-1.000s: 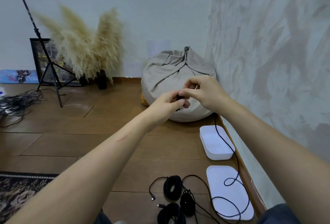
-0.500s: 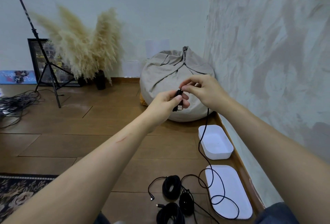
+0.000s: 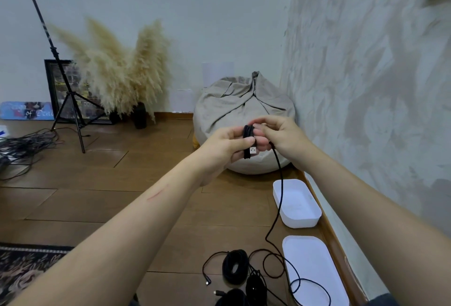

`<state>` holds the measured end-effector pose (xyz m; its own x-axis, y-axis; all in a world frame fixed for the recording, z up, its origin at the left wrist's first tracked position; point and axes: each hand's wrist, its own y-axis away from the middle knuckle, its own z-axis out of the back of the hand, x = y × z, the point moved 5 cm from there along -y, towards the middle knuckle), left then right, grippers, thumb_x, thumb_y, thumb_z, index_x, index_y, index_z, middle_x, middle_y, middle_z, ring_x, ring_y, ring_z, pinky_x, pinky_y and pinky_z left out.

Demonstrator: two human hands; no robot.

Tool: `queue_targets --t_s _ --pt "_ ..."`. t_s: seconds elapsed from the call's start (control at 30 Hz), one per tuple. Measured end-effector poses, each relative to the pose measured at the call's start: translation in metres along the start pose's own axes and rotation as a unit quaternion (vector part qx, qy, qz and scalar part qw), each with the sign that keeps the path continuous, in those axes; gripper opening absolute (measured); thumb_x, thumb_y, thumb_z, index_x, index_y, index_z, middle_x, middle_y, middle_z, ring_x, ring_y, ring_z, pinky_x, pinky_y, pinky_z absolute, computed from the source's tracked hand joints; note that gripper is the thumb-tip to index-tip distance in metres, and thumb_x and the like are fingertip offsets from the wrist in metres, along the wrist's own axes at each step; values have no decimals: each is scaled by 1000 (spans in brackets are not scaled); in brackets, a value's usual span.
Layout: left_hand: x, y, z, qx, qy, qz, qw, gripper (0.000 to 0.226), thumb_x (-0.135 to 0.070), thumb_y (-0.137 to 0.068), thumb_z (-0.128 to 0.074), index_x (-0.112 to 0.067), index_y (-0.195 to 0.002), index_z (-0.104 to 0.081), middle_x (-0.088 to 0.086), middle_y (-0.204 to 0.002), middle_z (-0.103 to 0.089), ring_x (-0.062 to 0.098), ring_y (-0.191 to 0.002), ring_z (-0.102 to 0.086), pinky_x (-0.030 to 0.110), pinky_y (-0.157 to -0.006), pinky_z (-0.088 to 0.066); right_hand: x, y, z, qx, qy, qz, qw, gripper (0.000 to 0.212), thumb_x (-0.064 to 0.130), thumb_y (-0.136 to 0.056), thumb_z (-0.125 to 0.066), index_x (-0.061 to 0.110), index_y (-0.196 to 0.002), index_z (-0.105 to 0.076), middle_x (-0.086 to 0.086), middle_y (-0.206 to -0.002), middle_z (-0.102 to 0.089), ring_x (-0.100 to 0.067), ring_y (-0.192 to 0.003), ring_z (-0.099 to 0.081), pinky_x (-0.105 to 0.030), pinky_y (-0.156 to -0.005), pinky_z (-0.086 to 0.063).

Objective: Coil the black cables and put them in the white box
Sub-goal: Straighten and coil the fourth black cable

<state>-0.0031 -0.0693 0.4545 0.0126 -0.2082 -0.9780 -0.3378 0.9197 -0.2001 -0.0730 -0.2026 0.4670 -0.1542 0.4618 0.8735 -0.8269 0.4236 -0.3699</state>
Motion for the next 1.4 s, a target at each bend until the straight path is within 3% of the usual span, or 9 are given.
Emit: queue_targets --t_s 0.3,0.5,0.63,0.73,0.9,1.07,1.17,1.27,1.4 --pt "7 3 3 29 16 74 997 27 -1 -103 -50 5 -126 -63 13 -113 -73 23 -112 -69 30 -100 -55 -11 0 -1 -5 46 6 999 14 11 -99 -60 12 -101 -74 3 -68 -65 -4 -53 -51 -18 -49 -38" --pt "-5 -3 8 -51 75 -13 996 22 -1 -103 -50 -1 -119 -66 10 -111 -75 17 -99 -71 24 -91 -57 -9 4 -21 -4 -42 -33 999 27 8 -104 -48 27 -99 -66 5 -62 -60 -10 -56 -50 -23 -49 -37" --pt "-8 -6 16 -138 124 -61 981 26 2 -103 -48 5 -126 -60 9 -110 -74 17 -104 -70 22 -89 -57 -12 14 -50 87 20 -64 994 21 16 -108 -41 14 -101 -60 -5 -72 -60 -13 -56 -49 -25 -52 -38" --pt "-4 -6 29 -220 45 -90 970 20 -3 -103 -52 -8 -119 -65 3 -111 -76 11 -108 -70 27 -94 -55 -6 20 -69 143 72 -47 986 24 13 -108 -39 13 -111 -63 -5 -67 -57 -5 -50 -47 -17 -49 -37" --pt "4 -6 40 -312 -195 -121 922 20 -7 -101 -55 -20 -112 -64 -8 -106 -76 4 -108 -69 29 -99 -53 12 13 -71 163 195 19 967 39 2 -97 -47 23 -64 -50 6 -56 -43 -4 -45 -36 -18 -50 -27" --pt "16 -5 43 -272 -308 -82 908 19 -11 -103 -54 -14 -118 -64 -12 -101 -71 1 -92 -68 15 -75 -54 18 12 -44 180 215 -3 960 20 4 -99 -53 -2 -96 -71 18 -53 -54 9 -54 -49 -13 -59 -36" --pt "21 -8 42 -201 -277 -48 938 15 -12 -104 -54 -14 -114 -64 1 -106 -74 12 -102 -70 32 -96 -55 16 8 -24 147 223 3 964 22 9 -101 -53 5 -101 -75 12 -61 -54 2 -55 -48 -16 -60 -36" --pt "20 -7 29 -121 -244 -36 962 20 -8 -107 -44 -11 -110 -64 3 -99 -71 1 -87 -66 17 -84 -51 11 3 -12 96 261 37 960 21 19 -100 -56 15 -97 -76 3 -68 -58 -8 -62 -48 -32 -65 -39" --pt "23 -5 19 -74 -190 -3 979 27 -11 -110 -37 -5 -116 -63 3 -97 -66 1 -78 -60 13 -77 -46 10 1 -8 56 250 53 965 15 22 -97 -62 23 -89 -74 12 -78 -70 -1 -71 -58 -27 -73 -46"
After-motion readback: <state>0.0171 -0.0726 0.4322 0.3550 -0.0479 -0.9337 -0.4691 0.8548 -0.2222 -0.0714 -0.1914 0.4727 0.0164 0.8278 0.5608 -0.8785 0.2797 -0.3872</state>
